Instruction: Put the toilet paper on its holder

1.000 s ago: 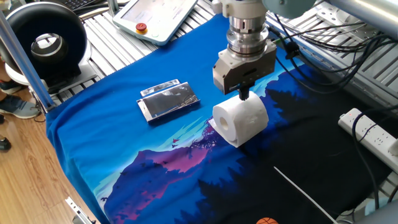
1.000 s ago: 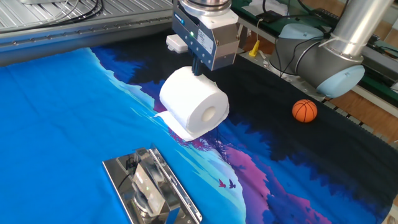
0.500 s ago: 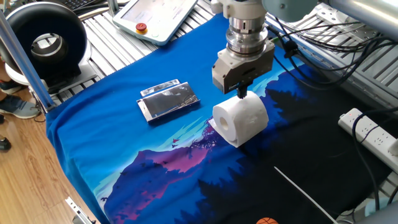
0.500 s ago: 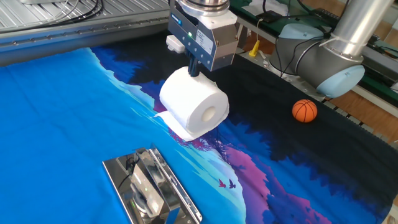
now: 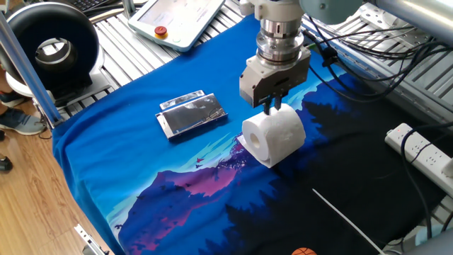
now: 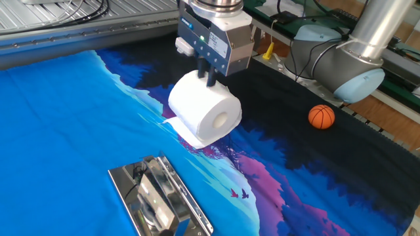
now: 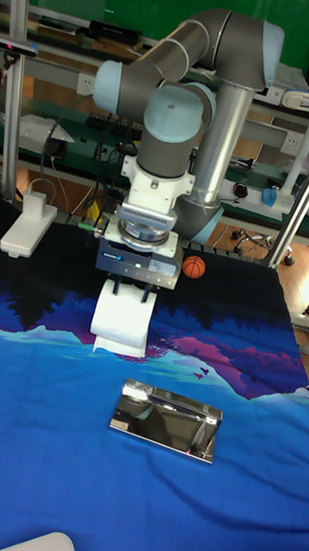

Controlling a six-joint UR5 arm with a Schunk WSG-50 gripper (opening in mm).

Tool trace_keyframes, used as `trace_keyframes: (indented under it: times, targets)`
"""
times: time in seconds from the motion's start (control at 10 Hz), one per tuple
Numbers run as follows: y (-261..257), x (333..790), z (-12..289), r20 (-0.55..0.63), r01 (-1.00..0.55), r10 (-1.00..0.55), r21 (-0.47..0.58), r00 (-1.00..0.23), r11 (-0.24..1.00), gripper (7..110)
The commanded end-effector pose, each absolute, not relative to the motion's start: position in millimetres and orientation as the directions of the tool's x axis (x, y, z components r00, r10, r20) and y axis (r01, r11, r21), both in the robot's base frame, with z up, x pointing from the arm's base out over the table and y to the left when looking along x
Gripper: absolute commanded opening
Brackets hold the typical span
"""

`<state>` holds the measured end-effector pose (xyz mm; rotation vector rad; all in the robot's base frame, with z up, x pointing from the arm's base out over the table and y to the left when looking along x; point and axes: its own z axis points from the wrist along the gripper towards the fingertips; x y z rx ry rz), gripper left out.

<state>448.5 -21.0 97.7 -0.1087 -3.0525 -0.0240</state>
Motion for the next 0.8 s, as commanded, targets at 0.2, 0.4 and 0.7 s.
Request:
trace_keyframes:
  times: [0.2,0.4,0.7]
  targets:
    - [-32,465,81,0.073,0.082,0.08,0.032,-0.994,0.996,88]
    - [-26,469,87,0.04,0.117,0.115,0.07,-0.993,0.991,110]
    - [-31,469,96,0.051,0.176,0.174,0.056,-0.983,0.983,110]
